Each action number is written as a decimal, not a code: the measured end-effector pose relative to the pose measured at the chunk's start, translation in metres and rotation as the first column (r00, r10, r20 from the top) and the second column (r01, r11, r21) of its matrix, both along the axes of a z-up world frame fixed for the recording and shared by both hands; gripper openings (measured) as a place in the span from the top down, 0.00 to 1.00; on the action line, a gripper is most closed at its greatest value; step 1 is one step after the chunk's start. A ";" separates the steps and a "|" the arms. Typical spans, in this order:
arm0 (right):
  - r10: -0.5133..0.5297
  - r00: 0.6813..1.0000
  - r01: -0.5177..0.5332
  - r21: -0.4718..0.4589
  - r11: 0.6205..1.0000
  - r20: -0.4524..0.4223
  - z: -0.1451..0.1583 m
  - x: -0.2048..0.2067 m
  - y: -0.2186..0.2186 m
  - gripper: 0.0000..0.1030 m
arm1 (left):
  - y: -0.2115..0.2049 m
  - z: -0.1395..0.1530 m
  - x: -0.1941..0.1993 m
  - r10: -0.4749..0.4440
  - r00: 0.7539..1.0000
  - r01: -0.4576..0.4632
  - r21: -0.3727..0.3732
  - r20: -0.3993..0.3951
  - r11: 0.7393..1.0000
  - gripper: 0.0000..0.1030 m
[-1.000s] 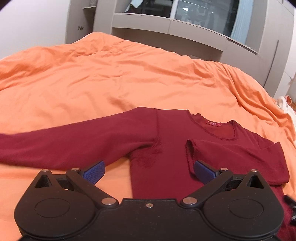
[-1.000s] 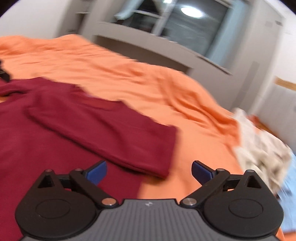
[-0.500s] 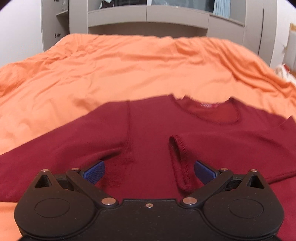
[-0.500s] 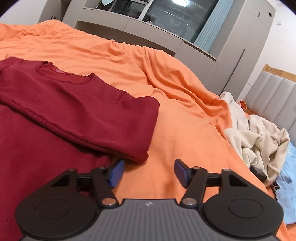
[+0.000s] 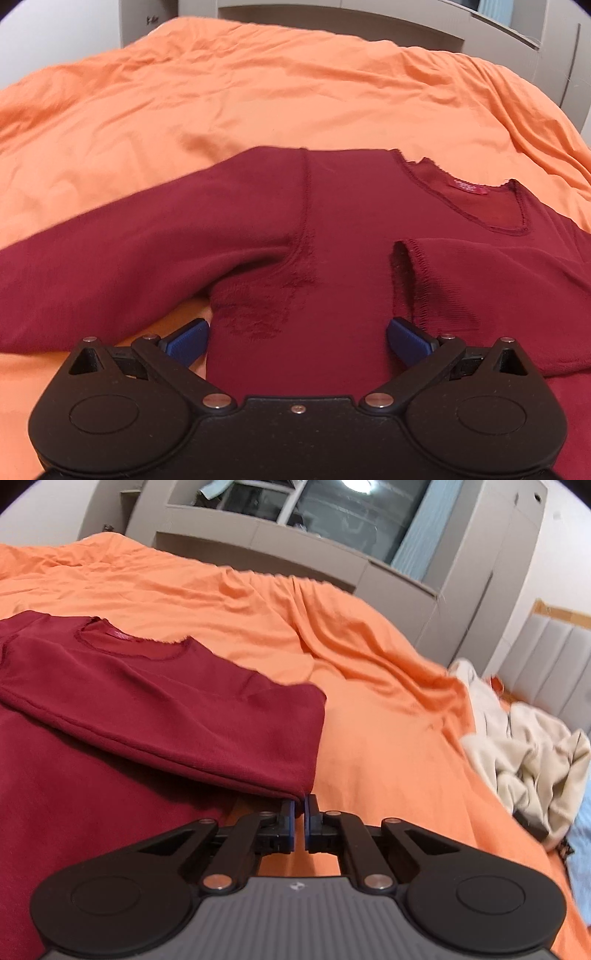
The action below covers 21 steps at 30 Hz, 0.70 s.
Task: Fold small clothes
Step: 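Move the left tool to the other sleeve cuff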
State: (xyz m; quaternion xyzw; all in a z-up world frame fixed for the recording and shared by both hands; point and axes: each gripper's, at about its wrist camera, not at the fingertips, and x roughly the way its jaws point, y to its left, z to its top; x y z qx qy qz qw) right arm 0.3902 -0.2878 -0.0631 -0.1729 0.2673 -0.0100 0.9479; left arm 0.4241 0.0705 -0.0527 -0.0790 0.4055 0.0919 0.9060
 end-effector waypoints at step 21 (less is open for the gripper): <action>0.033 0.998 -0.045 0.210 0.977 0.060 0.053 -0.047 -0.004 0.07 | 0.046 0.067 -0.072 0.111 0.988 -0.099 -0.113 0.103 0.989 0.01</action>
